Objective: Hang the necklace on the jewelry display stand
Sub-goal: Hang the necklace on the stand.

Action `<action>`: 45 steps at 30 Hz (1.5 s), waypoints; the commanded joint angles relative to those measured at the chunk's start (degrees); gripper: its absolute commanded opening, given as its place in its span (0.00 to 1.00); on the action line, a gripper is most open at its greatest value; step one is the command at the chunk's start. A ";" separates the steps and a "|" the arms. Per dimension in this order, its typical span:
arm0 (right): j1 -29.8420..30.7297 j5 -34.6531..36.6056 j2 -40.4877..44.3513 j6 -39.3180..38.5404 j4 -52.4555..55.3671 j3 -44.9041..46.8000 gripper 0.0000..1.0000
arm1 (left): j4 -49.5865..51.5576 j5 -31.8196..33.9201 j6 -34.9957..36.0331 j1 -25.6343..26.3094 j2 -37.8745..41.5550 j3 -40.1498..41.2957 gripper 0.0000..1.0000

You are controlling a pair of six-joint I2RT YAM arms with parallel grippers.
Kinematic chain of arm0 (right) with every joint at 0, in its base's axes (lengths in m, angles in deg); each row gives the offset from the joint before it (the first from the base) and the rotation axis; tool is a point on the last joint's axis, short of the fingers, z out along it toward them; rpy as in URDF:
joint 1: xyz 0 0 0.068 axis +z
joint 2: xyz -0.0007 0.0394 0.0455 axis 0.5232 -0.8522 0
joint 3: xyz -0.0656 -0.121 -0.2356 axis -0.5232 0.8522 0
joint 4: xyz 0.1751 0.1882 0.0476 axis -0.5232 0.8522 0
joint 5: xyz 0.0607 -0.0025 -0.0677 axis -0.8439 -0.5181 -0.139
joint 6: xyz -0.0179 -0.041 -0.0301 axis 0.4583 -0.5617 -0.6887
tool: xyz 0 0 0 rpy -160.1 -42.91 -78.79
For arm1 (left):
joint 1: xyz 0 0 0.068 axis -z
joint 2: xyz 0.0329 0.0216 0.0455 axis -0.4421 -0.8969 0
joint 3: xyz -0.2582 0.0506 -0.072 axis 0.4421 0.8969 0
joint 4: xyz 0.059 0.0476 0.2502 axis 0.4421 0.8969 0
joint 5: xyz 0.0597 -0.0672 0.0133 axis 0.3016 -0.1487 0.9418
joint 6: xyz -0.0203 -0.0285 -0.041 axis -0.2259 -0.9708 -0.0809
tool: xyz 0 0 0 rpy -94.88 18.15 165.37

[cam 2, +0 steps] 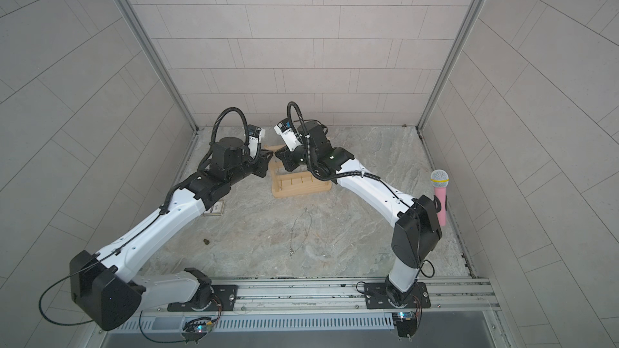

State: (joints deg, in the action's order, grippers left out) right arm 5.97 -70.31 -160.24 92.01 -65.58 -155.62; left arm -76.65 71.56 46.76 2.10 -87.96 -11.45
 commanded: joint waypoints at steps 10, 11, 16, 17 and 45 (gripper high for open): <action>0.19 0.65 3.29 -1.32 1.76 -0.65 0.20 | 6.41 4.55 -4.00 -1.43 4.67 -1.81 0.30; 0.12 0.74 3.59 -1.33 1.84 -0.41 0.20 | 6.91 4.61 -4.59 -1.61 5.16 -1.53 0.30; -0.14 1.15 6.02 -0.99 2.02 1.62 0.24 | 10.32 5.30 -6.55 -2.84 6.95 -1.04 0.30; -0.10 1.20 6.69 -0.96 2.10 2.17 0.24 | 10.79 5.26 -7.03 -3.15 7.10 -0.95 0.30; -3.08 -2.81 9.27 7.46 -21.40 24.19 0.22 | -13.06 -5.14 -22.48 -0.86 2.40 11.90 0.28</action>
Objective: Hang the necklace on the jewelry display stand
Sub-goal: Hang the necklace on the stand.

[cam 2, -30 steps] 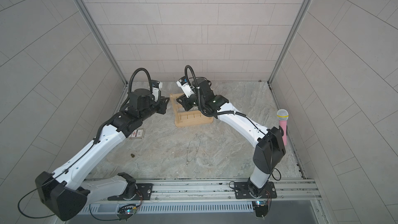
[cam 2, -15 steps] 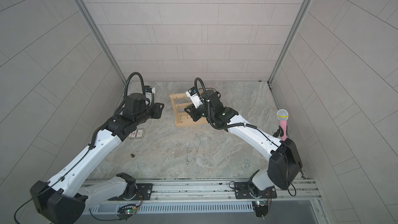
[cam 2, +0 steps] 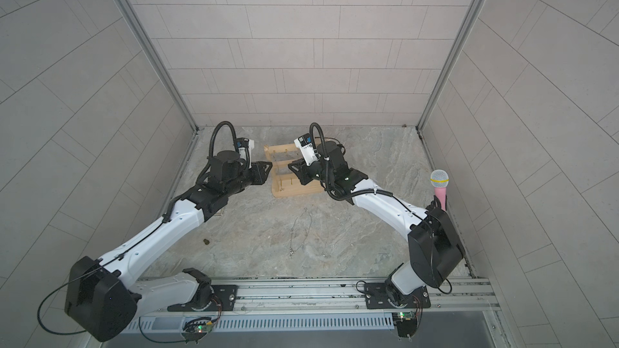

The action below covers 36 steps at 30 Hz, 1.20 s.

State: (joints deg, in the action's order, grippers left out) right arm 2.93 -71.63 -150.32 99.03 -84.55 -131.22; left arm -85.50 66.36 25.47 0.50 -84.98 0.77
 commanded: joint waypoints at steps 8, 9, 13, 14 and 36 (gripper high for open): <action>-0.98 -3.21 -0.96 0.18 -3.09 -0.58 0.22 | -6.33 2.43 -1.61 1.87 -2.32 -0.13 0.25; -1.07 -3.39 -0.89 0.18 -3.12 -0.58 0.22 | -6.39 3.05 -1.79 1.91 -2.63 -0.32 0.24; -1.43 -3.97 -0.53 0.19 -3.18 -0.36 0.22 | -6.76 4.92 -2.07 2.17 -3.52 -0.59 0.21; -1.60 -4.16 -0.41 0.19 -3.35 -0.24 0.22 | -6.65 5.46 -2.11 2.20 -3.68 -0.67 0.20; -2.66 -6.47 -0.38 0.74 -3.85 0.14 0.22 | -2.92 9.69 -0.85 3.32 -0.12 0.97 0.18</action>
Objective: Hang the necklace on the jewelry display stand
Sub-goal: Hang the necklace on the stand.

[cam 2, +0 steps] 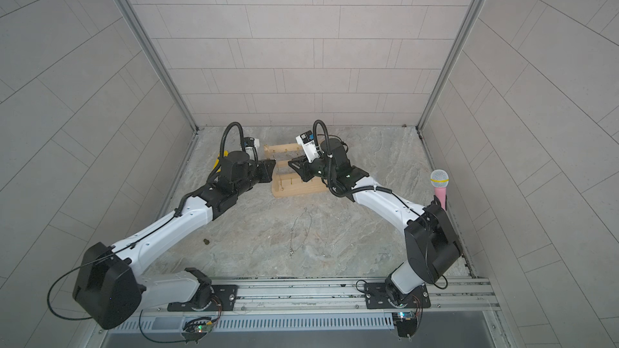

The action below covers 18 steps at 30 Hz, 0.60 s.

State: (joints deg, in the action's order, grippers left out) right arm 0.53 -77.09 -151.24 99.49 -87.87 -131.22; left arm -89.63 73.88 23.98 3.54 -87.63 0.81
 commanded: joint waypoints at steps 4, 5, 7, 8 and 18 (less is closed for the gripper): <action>-0.26 -1.18 0.27 0.52 -0.55 -0.36 0.22 | 0.95 1.42 0.86 0.32 3.16 1.07 0.17; -0.15 -1.19 0.18 0.64 -0.57 -0.48 0.22 | 0.76 0.88 0.83 0.37 2.94 0.93 0.17; -0.17 -1.19 0.05 0.75 -0.72 -0.64 0.22 | 0.26 0.21 0.83 0.60 2.58 0.53 0.18; -0.17 -1.19 0.00 0.75 -0.69 -0.71 0.21 | 0.14 -0.06 0.90 0.70 2.42 0.43 0.18; -0.17 -1.26 -0.08 0.80 -0.44 -0.93 0.21 | -1.02 1.59 1.13 2.21 1.34 -0.02 0.19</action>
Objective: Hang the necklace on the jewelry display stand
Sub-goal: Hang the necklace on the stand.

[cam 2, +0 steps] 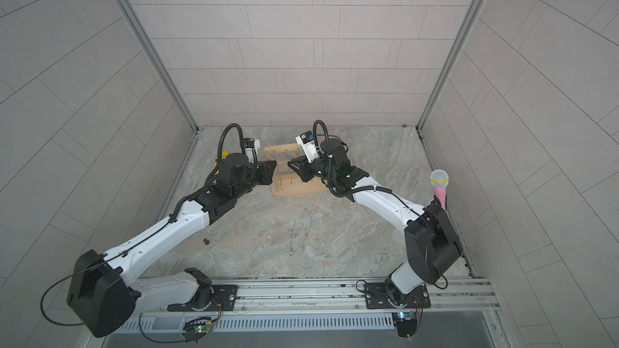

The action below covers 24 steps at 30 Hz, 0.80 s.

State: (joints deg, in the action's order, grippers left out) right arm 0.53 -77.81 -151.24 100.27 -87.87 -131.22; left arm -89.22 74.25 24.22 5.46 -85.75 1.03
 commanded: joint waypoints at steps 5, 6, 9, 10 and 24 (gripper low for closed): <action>-0.15 -0.56 0.01 -0.33 0.12 -1.02 0.21 | -1.84 2.06 1.02 0.31 -1.65 -1.36 0.19; -0.16 -0.55 0.09 -0.37 0.13 -1.02 0.21 | -1.85 2.16 1.11 0.31 -1.90 -1.55 0.19; -0.10 -0.47 0.26 -0.66 0.34 -1.02 0.21 | -1.88 2.55 1.16 0.30 -2.48 -2.01 0.17; -0.17 -0.40 0.27 -0.70 0.49 -1.00 0.21 | -2.00 2.66 1.15 0.33 -2.64 -2.03 0.17; -0.14 -0.63 0.27 -0.65 0.36 -0.84 0.21 | -3.14 4.51 1.42 0.31 -4.21 -2.92 0.17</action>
State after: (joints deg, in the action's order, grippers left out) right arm 0.53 -77.85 -151.24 100.25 -87.65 -131.22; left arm -90.62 77.25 24.68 5.66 -89.51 0.07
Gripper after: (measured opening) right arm 0.215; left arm 0.170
